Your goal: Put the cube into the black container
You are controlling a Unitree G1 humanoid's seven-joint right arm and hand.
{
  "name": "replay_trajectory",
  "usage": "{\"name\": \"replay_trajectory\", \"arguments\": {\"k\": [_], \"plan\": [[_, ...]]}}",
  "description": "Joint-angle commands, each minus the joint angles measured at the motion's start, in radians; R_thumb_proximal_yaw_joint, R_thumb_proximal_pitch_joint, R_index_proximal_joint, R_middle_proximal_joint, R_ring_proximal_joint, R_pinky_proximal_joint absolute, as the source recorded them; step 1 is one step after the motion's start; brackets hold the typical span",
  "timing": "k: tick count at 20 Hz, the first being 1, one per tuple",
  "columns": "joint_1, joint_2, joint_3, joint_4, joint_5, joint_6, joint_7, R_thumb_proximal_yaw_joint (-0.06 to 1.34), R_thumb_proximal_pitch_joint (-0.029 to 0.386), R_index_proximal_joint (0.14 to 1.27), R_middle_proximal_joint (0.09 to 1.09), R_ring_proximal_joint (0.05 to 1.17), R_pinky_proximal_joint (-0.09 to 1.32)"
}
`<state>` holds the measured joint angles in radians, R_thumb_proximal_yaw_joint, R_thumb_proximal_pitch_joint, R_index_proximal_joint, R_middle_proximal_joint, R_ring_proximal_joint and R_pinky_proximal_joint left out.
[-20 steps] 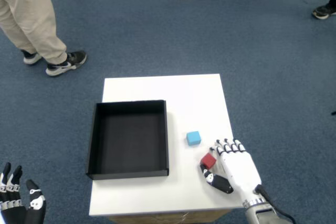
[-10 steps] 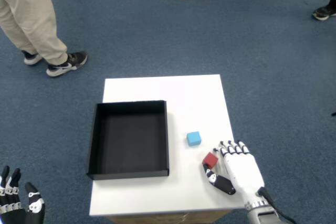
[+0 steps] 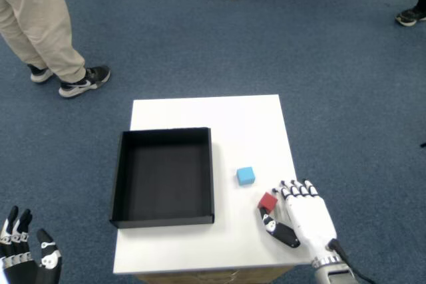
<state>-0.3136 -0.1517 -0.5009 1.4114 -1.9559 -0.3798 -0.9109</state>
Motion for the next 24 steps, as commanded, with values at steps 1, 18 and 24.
{"name": "replay_trajectory", "arguments": {"k": [1,18,24], "plan": [[0.002,-0.023,0.001,0.005,-0.019,0.028,0.006,0.31,0.155,0.61,0.24,0.23,0.11],[0.015,0.007,-0.034,0.003,-0.008,-0.157,-0.134,1.12,0.154,1.09,0.28,0.23,0.11],[0.014,0.007,-0.032,0.004,-0.018,-0.172,-0.159,1.14,0.164,1.08,0.27,0.21,0.09]]}}
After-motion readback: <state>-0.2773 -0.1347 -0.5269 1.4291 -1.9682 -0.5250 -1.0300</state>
